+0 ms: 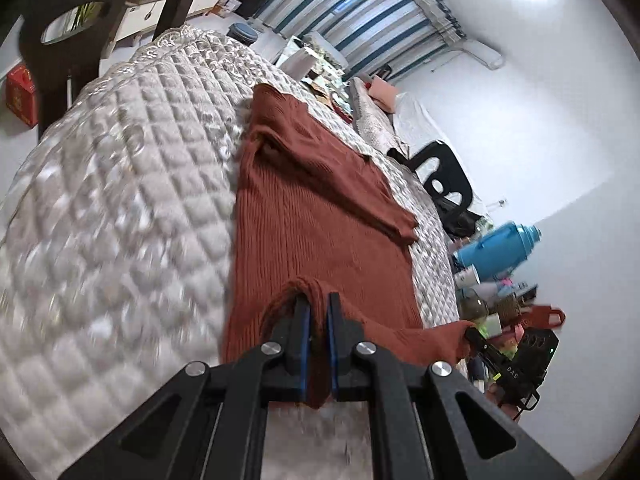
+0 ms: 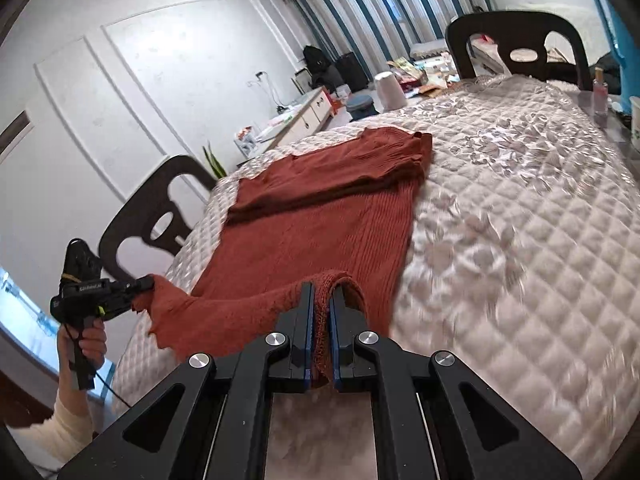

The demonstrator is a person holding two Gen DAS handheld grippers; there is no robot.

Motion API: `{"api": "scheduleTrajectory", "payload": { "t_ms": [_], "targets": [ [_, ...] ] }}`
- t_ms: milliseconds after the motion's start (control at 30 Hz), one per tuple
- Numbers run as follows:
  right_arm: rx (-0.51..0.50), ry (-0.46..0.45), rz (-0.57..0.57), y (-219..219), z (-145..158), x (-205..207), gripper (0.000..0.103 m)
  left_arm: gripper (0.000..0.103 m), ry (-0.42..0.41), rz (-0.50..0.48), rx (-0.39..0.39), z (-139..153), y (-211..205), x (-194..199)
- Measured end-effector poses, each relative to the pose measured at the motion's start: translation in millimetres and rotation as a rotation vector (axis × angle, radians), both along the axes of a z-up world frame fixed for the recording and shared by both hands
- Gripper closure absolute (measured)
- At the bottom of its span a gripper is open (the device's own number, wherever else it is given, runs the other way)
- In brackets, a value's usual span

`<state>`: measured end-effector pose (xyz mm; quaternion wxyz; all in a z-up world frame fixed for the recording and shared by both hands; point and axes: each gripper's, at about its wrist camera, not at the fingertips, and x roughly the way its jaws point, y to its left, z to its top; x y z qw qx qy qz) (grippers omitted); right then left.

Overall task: Fold small clothes
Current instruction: 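Lift the hem with both grippers and fold it toward the collar, then lay the hem down on the sweater and open both grippers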

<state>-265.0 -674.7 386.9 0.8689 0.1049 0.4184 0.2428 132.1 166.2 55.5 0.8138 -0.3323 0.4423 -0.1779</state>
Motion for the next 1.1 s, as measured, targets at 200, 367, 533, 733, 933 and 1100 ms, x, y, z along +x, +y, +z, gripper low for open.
{"api": "scheduleTrajectory", "payload": {
  "t_ms": [200,367,533,733,933,1100],
  "targets": [
    [0.001,0.071,-0.009,7,-23,57,0.097,0.094,0.041,0.041,-0.018,-16,-2,54],
    [0.101,0.168,-0.035,-2,-47,102,0.097,0.094,0.114,0.083,-0.07,-41,1,87],
    [0.276,0.296,-0.174,-34,-86,116,0.094,0.092,0.177,0.14,-0.14,-65,12,88],
    [0.305,0.182,-0.155,-33,-69,106,0.094,0.076,0.097,0.189,-0.144,-48,21,86],
    [0.192,0.12,-0.226,-27,-53,122,0.093,0.076,0.064,0.205,-0.158,-33,24,100],
    [-0.085,-0.023,-0.058,11,-26,100,0.073,0.057,0.055,0.207,-0.044,-23,29,92]
  ]
}}
